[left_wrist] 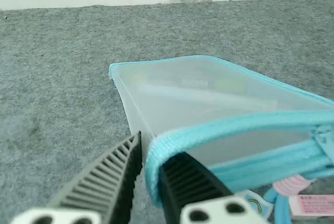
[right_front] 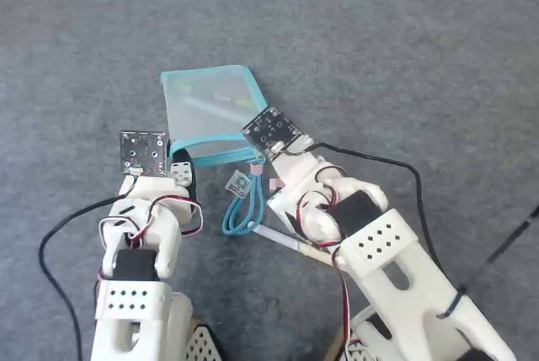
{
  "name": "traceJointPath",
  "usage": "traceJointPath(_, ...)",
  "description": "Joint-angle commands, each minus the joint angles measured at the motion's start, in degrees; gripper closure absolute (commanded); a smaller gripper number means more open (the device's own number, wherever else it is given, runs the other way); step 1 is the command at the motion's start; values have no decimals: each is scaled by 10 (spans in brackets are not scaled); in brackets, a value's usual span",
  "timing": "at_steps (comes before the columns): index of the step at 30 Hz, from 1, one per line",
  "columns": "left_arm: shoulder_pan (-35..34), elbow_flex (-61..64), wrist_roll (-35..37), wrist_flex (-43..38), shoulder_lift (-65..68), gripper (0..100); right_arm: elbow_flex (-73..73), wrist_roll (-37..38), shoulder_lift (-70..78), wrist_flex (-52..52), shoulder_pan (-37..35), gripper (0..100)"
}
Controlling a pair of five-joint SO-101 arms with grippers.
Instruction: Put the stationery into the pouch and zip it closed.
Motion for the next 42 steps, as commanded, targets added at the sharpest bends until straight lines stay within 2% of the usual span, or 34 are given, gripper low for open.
traceJointPath(1, -2, -9, -6, -16, 7, 988, -39, 8, -25, 11, 25, 826)
traceJointPath(8, -2, -9, -6, -16, 8, 988, -43, 13, -27, 22, 84, 826)
traceJointPath(13, -2, -9, -7, -16, 7, 988, -86, 36, -19, 139, 148, 825)
traceJointPath(18, -2, -9, -7, -16, 7, 988, -71, 80, -19, 185, 148, 823)
traceJointPath(24, -2, -9, -7, -15, 8, 988, 13, 84, -19, 97, 146, 823)
traceJointPath(30, -2, -9, -9, -15, 11, 988, 119, 79, -19, 15, 100, 824)
traceJointPath(42, -2, -1, -29, -16, 7, 988, 171, 84, -18, -3, 90, 826)
